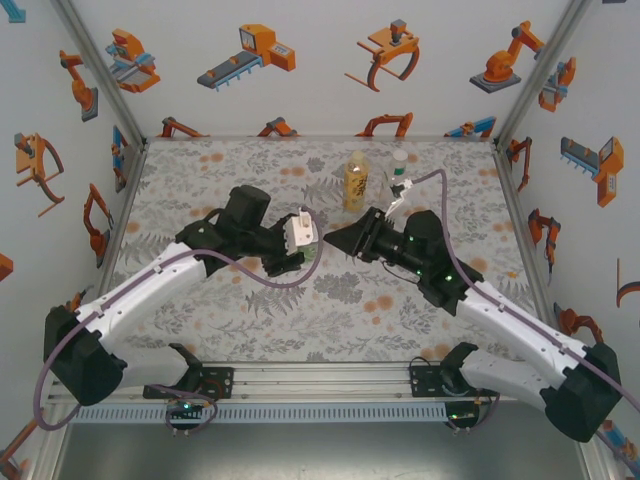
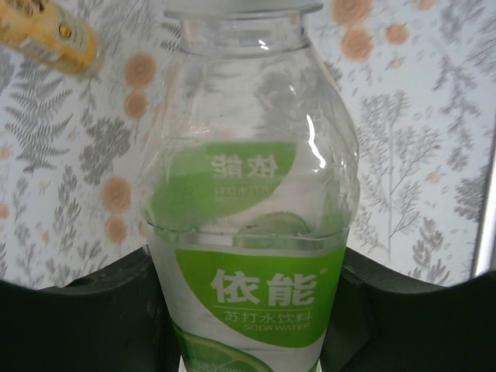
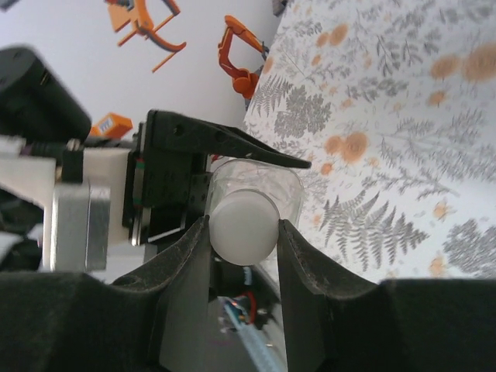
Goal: Screw on the bottle caps
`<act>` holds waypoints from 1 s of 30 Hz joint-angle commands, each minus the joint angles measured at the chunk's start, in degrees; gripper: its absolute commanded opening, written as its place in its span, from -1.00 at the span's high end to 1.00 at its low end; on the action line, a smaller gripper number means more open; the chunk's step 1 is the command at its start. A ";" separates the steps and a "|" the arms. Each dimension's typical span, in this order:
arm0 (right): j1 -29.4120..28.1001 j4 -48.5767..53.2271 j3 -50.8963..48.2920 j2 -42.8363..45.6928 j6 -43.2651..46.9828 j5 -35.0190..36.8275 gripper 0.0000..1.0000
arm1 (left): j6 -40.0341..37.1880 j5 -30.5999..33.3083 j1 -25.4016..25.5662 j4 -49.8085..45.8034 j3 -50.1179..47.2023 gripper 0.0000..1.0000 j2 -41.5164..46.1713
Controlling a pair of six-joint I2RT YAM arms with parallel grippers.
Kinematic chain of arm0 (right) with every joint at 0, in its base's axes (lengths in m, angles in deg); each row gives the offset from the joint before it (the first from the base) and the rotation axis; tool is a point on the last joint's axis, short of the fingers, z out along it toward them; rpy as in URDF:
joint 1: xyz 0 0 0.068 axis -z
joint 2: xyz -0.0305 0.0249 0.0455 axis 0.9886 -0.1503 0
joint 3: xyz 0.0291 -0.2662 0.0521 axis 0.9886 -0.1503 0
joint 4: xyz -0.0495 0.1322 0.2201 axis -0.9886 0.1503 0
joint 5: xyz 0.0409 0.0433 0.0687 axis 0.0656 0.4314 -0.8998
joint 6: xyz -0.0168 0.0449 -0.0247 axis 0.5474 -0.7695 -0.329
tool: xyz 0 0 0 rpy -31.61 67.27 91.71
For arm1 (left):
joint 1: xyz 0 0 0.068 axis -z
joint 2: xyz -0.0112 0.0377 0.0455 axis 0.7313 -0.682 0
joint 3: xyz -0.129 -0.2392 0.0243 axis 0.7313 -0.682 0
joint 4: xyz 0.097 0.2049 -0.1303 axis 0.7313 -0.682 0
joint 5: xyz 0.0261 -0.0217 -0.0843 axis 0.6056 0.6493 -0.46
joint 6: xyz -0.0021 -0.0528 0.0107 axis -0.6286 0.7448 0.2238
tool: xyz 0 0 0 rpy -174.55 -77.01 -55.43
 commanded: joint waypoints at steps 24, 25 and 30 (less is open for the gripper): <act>1.88 24.11 11.81 4.80 11.91 2.41 -0.32 | -4.78 9.08 6.18 3.31 0.56 1.00 0.67; 1.91 25.73 12.68 5.68 14.84 2.78 -0.32 | -4.86 8.55 6.13 3.03 0.62 1.00 0.66; 1.96 27.34 13.24 10.07 31.13 3.02 -0.30 | -4.92 2.75 5.50 1.09 1.52 1.00 0.32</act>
